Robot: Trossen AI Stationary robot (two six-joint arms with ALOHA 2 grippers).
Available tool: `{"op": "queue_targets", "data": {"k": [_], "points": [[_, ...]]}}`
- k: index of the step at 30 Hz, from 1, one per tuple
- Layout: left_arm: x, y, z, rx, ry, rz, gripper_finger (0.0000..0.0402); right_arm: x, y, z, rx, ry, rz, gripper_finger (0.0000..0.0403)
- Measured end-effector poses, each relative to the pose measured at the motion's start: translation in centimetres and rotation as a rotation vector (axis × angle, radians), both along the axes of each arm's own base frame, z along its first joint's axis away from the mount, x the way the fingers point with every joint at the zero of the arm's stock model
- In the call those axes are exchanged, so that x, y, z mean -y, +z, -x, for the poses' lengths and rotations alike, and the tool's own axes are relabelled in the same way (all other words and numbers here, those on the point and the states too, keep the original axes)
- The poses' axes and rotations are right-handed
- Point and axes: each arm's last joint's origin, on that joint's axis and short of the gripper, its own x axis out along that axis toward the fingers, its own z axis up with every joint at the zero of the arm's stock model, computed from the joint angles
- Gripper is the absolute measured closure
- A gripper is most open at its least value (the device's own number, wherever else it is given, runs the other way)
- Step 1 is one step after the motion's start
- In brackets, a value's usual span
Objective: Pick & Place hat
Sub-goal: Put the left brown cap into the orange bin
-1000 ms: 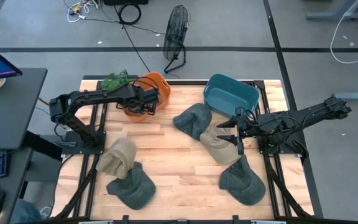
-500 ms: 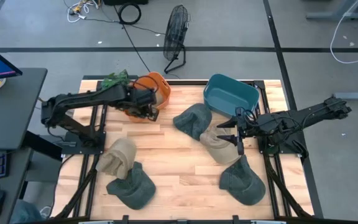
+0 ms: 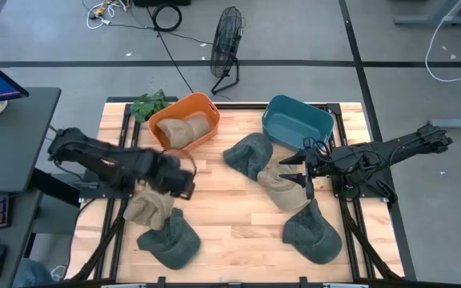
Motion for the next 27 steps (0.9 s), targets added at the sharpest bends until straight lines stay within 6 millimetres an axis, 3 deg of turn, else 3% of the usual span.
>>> {"op": "queue_targets", "data": {"k": [7, 10, 16, 27], "points": [[4.8, -1.0, 2.3, -0.126, 0.435, -0.012, 0.0184, 0.0, 0.0, 0.0, 0.001, -0.015, -0.05, 0.0193], [6.2, -1.9, 3.0, -0.183, 0.473, -0.033, 0.0174, 0.0, 0.0, 0.0, 0.001, -0.015, -0.05, 0.0193], [6.1, -6.1, 3.7, -0.23, 0.462, -0.115, 0.0172, 0.0, 0.0, 0.0, -0.001, -0.015, -0.049, 0.0193], [4.5, -14.3, 4.1, -0.155, 0.507, -0.03, 0.0183, 0.0, 0.0, 0.0, 0.0, -0.015, -0.05, 0.0193]]}}
